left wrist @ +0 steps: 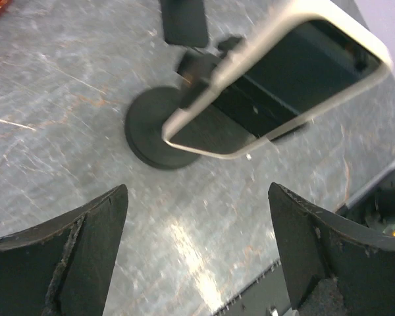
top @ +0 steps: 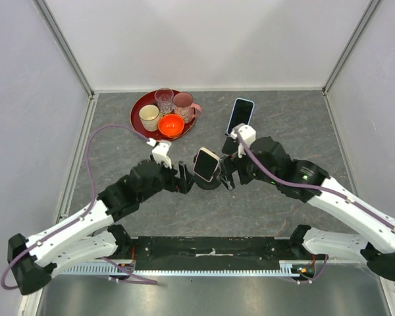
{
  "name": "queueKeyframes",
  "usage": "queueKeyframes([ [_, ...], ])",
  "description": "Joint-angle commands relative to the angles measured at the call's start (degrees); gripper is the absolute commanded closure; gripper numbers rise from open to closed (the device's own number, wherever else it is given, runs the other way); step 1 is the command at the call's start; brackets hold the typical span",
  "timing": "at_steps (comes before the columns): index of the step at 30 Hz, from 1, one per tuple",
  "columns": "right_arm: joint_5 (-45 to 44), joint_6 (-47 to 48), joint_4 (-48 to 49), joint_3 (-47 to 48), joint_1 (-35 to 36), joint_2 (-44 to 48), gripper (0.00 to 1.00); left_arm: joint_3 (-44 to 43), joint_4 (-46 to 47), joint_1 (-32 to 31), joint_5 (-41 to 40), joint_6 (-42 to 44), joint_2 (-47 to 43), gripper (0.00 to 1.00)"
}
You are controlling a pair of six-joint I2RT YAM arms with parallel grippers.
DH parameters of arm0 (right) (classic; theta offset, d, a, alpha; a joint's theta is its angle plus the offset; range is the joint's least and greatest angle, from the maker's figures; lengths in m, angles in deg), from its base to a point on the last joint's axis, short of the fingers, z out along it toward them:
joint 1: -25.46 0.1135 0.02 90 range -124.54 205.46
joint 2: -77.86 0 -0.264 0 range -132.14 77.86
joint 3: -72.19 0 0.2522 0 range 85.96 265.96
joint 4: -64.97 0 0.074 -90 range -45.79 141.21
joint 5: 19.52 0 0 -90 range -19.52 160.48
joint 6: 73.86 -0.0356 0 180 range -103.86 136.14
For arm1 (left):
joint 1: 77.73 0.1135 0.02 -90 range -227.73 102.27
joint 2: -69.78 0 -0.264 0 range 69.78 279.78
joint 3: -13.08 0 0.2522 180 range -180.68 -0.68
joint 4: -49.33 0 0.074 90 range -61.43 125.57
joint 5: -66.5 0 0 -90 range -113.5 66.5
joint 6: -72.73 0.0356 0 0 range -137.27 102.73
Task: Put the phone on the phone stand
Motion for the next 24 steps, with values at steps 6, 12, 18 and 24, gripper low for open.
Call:
queueKeyframes([
  [6, 3.43, -7.12, 3.76, -5.35, -0.02, 8.95, 0.02, 6.85, 29.39, 20.4, 35.87, 3.0, 6.97, 0.04],
  [12, 4.67, -7.47, 5.08, -6.32, -0.03, 8.69, 0.02, 10.19, 47.5, 21.11, 44.59, 1.52, 15.59, 0.02],
  [18, 4.67, -6.86, 5.78, -6.41, -0.11, 8.16, 0.02, 10.46, 50.49, 21.11, 48.36, 2.83, 20.25, 0.02],
  [24, 4.58, -7.12, 6.92, -6.76, -0.11, 7.29, 0.02, 14.85, 54.9, 19.61, 49.95, -1.12, 19.2, 0.08],
])
